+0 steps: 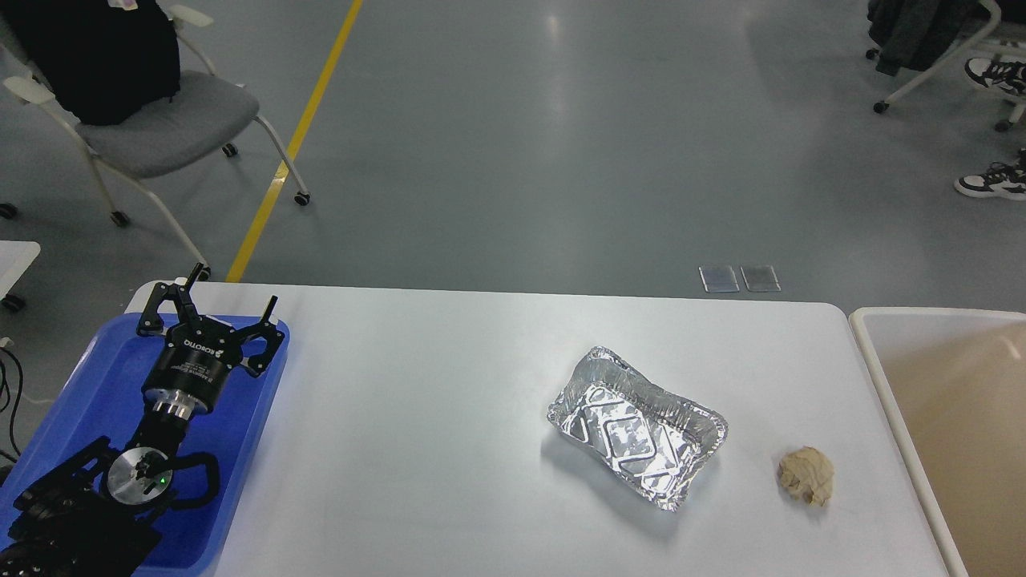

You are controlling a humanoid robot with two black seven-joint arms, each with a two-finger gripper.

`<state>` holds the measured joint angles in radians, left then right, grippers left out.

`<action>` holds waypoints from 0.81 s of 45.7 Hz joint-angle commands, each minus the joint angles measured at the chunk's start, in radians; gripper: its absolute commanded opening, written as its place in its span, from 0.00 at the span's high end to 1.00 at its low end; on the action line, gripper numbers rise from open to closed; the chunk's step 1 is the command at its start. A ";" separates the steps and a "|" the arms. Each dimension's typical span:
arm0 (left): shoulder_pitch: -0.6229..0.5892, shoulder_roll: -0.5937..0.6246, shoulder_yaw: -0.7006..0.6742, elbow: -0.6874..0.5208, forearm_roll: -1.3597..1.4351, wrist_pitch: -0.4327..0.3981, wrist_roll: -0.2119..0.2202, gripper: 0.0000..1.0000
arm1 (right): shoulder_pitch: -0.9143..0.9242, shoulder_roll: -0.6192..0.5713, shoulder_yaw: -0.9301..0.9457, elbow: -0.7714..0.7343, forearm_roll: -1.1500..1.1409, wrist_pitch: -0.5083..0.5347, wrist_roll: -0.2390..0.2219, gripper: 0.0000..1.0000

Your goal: Tidy desktop

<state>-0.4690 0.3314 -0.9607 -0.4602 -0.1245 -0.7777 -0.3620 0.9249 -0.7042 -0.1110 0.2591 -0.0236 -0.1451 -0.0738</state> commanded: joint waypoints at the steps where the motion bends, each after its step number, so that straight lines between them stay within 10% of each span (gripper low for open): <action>1: 0.000 0.000 0.000 0.000 0.000 0.000 0.000 0.01 | -0.233 0.180 0.263 -0.230 0.025 -0.031 0.000 1.00; 37: 0.000 0.000 0.000 0.000 0.000 0.000 0.000 0.01 | -0.359 0.285 0.337 -0.225 0.022 0.009 0.005 1.00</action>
<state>-0.4692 0.3309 -0.9603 -0.4602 -0.1242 -0.7777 -0.3620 0.5865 -0.4476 0.2269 0.0374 -0.0010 -0.1436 -0.0730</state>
